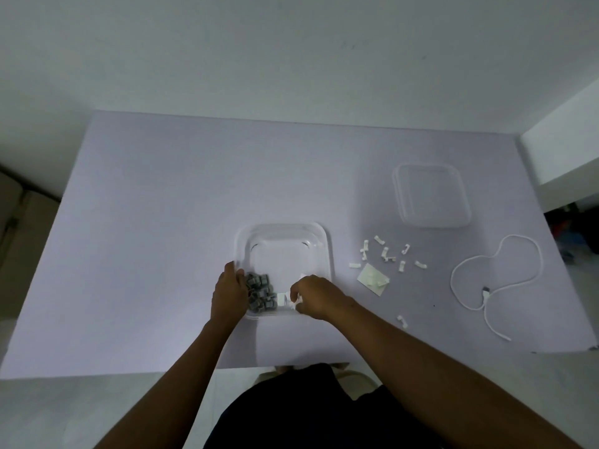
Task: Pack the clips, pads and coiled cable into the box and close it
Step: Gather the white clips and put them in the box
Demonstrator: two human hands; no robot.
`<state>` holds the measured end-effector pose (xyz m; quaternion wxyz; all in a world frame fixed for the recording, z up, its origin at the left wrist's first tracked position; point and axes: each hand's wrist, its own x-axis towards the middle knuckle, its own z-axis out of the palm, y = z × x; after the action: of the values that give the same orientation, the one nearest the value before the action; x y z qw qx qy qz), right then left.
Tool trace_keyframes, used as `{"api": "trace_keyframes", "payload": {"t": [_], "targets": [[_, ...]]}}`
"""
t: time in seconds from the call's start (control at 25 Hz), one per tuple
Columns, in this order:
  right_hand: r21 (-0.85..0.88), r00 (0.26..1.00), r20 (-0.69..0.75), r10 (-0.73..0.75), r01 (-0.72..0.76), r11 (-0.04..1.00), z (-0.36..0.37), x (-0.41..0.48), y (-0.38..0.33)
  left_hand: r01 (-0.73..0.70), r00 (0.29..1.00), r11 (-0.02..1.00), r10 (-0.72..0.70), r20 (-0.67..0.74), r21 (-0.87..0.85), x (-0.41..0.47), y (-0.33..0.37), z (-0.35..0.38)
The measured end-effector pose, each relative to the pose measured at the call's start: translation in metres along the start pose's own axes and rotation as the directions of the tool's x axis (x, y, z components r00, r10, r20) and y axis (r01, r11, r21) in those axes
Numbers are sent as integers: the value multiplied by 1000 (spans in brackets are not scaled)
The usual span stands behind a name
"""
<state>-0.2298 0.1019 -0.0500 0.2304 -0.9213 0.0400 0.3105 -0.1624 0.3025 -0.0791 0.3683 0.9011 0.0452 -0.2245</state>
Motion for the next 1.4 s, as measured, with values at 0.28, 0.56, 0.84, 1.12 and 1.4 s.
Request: {"api": "trace_keyframes", "payload": {"t": [0.28,0.56,0.84,1.12,1.4], "targets": [[173,967,-253,35,9,985,-23,-17,9,-85,977,982,116,-179,171,-15,35,-11],[540,625,-589,513,-168,825,-19,-69,99,-540,835,840,543,-87,56,-32,137,28],[434,694,-322,644,-497,752,49,-107,178,-615,777,783,581,243,93,-42,186,113],[592,742,-339,579,-310,744,44,-99,208,-512,841,753,344,417,412,-27,179,182],[992,808,-117,578,74,97,-13,-94,235,-375,919,757,228,321,536,-20,174,211]]}}
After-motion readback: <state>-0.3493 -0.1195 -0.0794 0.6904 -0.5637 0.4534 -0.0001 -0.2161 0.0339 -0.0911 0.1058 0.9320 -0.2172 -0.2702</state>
